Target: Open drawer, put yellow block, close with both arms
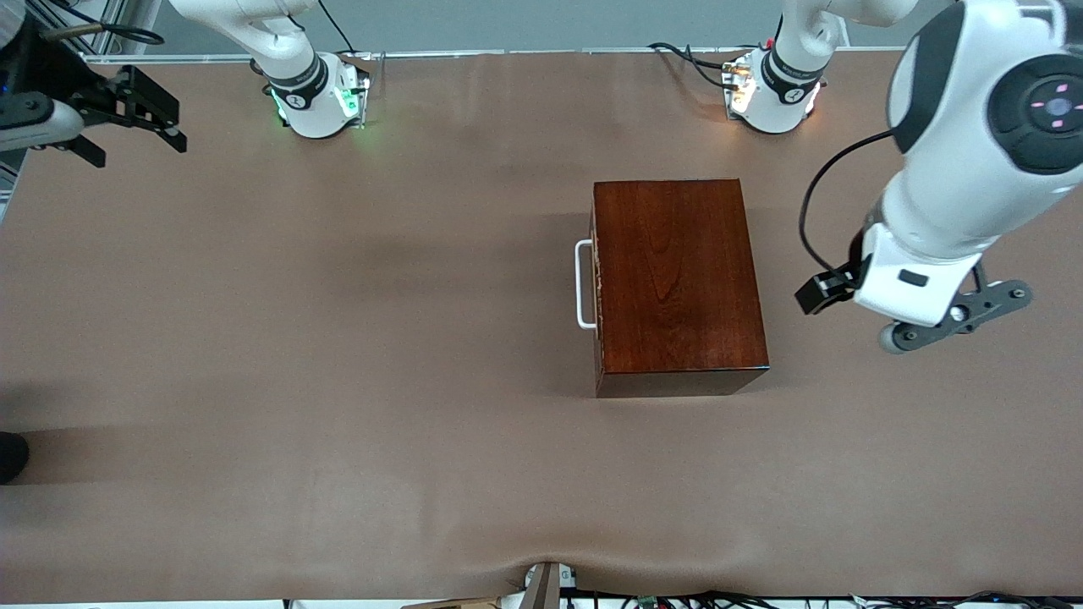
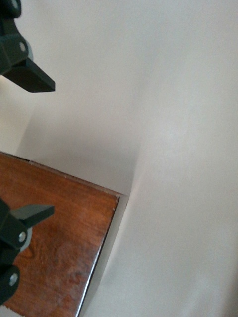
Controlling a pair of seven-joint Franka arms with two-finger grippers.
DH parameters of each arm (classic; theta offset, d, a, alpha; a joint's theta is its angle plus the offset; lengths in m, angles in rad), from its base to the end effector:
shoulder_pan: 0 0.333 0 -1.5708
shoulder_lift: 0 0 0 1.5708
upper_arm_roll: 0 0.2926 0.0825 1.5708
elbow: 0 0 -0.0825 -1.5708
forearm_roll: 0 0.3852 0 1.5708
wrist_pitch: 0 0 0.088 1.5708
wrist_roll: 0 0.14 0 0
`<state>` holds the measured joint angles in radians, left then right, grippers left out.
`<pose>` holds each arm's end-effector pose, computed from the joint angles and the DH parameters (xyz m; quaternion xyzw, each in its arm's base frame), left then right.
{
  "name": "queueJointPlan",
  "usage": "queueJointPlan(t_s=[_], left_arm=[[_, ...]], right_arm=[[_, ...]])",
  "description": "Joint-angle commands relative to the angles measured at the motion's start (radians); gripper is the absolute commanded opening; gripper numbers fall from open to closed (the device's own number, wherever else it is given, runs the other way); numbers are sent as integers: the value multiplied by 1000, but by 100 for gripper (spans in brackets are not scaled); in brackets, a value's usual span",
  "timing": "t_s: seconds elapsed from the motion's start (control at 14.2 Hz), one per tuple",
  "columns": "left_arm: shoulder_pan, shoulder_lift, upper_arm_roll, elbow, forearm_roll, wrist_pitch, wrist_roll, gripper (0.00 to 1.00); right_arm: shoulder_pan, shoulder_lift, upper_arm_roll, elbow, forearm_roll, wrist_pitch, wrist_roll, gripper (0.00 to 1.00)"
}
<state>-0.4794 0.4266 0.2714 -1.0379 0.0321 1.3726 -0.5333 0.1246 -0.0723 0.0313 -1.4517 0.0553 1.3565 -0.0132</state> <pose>0.6208 -0.1658 0.5489 -0.9846 -0.1546 0.0094 0.0806 0.5008 0.0881 0.6433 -0.9955 -0.0899 0.0133 0.0251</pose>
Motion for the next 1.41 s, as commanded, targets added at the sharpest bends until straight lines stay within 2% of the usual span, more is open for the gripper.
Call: queueJointPlan(t_s=[0.0, 0.28, 0.49, 0.91, 1.05, 1.34], left_arm=[[34, -60, -11, -47, 2, -15, 100, 100], [73, -107, -12, -96, 2, -15, 219, 100], [100, -176, -12, -181, 2, -6, 288, 100], [128, -325, -12, -341, 2, 52, 372, 100], [131, -360, -12, -376, 2, 54, 401, 100], [163, -371, -12, -395, 0, 69, 486, 100]], right_arm=[[24, 17, -4, 24, -11, -7, -4, 100], [23, 14, -7, 51, -31, -10, -7, 100], [58, 32, 2, 122, -31, -5, -7, 100], [113, 29, 2, 146, -31, -19, -7, 100], [86, 42, -8, 140, -32, -19, -5, 100], [-48, 167, -7, 132, -41, -14, -10, 100]])
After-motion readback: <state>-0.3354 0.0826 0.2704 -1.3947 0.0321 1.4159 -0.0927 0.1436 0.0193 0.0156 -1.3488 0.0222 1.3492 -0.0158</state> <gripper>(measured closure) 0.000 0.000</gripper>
